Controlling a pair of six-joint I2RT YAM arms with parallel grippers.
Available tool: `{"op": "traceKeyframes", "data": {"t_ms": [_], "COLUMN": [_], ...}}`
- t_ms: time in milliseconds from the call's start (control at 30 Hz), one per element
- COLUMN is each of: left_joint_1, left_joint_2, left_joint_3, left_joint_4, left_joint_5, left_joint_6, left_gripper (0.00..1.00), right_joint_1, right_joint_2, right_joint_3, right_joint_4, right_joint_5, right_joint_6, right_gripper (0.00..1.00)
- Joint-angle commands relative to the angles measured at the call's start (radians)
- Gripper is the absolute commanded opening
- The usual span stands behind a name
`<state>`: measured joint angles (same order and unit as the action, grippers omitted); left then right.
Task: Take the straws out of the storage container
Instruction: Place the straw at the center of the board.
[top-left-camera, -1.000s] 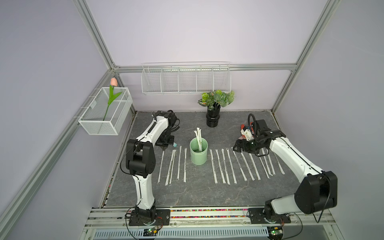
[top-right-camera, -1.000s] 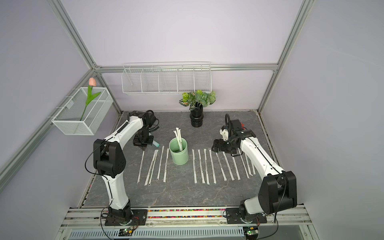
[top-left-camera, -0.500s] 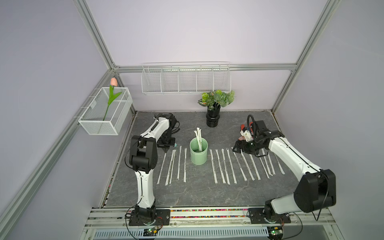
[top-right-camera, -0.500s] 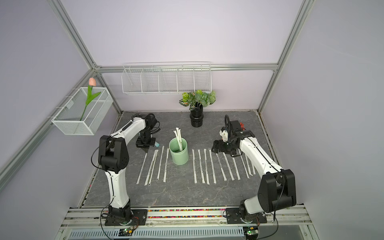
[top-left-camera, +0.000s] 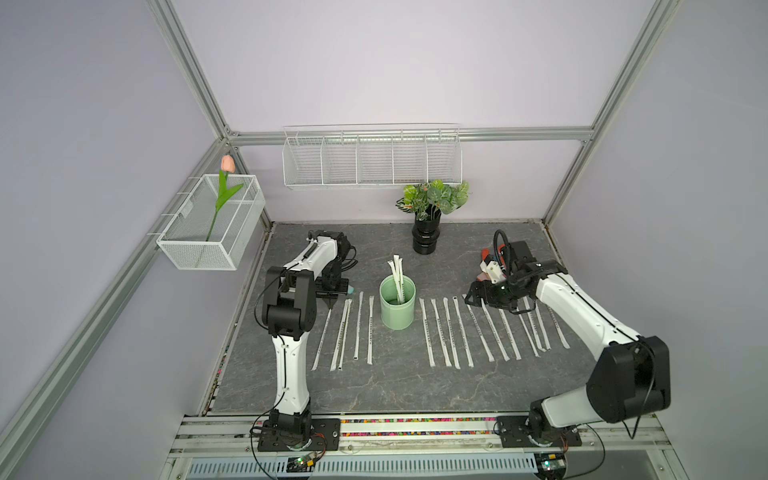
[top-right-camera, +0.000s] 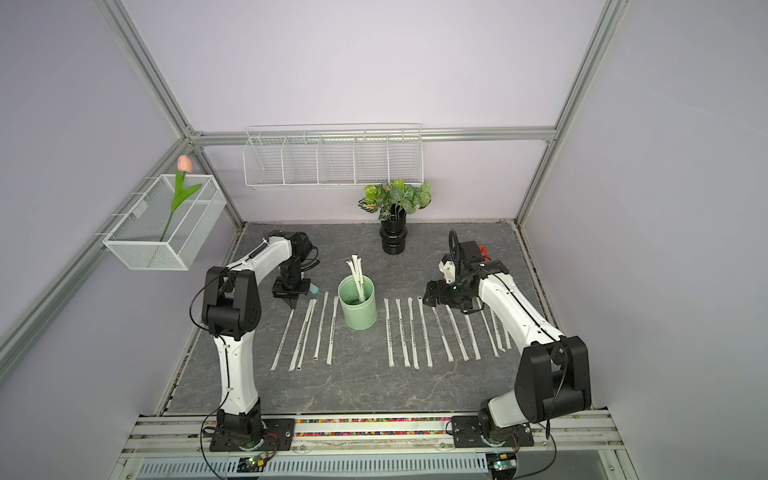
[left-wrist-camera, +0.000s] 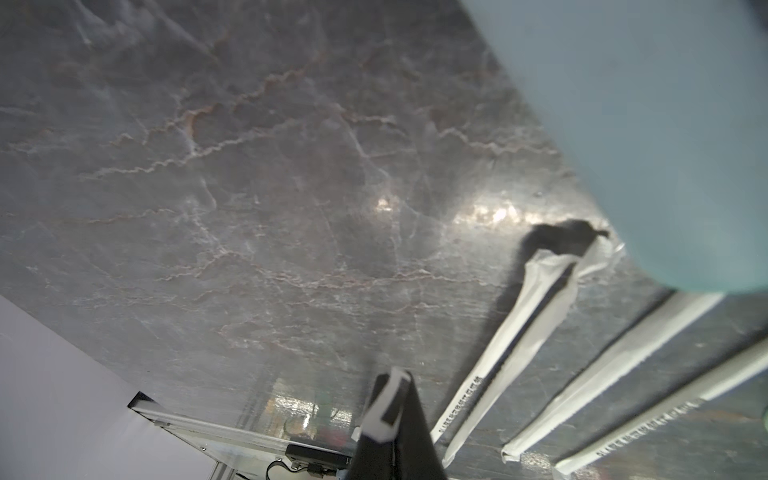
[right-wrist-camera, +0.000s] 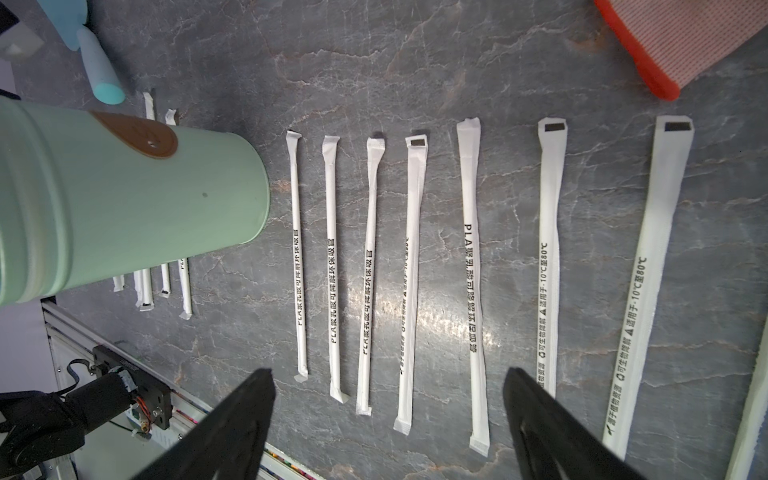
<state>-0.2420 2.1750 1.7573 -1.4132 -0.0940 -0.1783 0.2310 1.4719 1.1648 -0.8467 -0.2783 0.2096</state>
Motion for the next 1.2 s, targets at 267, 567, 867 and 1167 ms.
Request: {"op": "traceKeyframes", "data": {"t_ms": [267, 567, 867, 1167], "left_joint_1": [0.007, 0.011, 0.014, 0.014], "left_joint_2": [0.044, 0.061, 0.059, 0.057], "left_joint_3": [0.073, 0.097, 0.094, 0.084], "left_joint_4": [-0.003, -0.017, -0.020, -0.022], "left_joint_5": [0.012, 0.005, -0.001, -0.010], "left_joint_6": [0.021, 0.020, 0.020, 0.019], "left_gripper": [0.06, 0.08, 0.11, 0.18], "right_joint_1": [0.005, 0.004, 0.004, 0.004], "right_joint_2": [0.022, 0.021, 0.017, 0.014], "right_joint_3": [0.004, 0.001, -0.007, -0.007], "right_joint_4": [0.005, 0.004, 0.009, 0.008], "right_joint_5": [-0.009, -0.009, -0.012, -0.008], "right_joint_6": [0.000, -0.004, -0.001, 0.001], "right_gripper": [0.89, 0.89, 0.89, 0.89]}}
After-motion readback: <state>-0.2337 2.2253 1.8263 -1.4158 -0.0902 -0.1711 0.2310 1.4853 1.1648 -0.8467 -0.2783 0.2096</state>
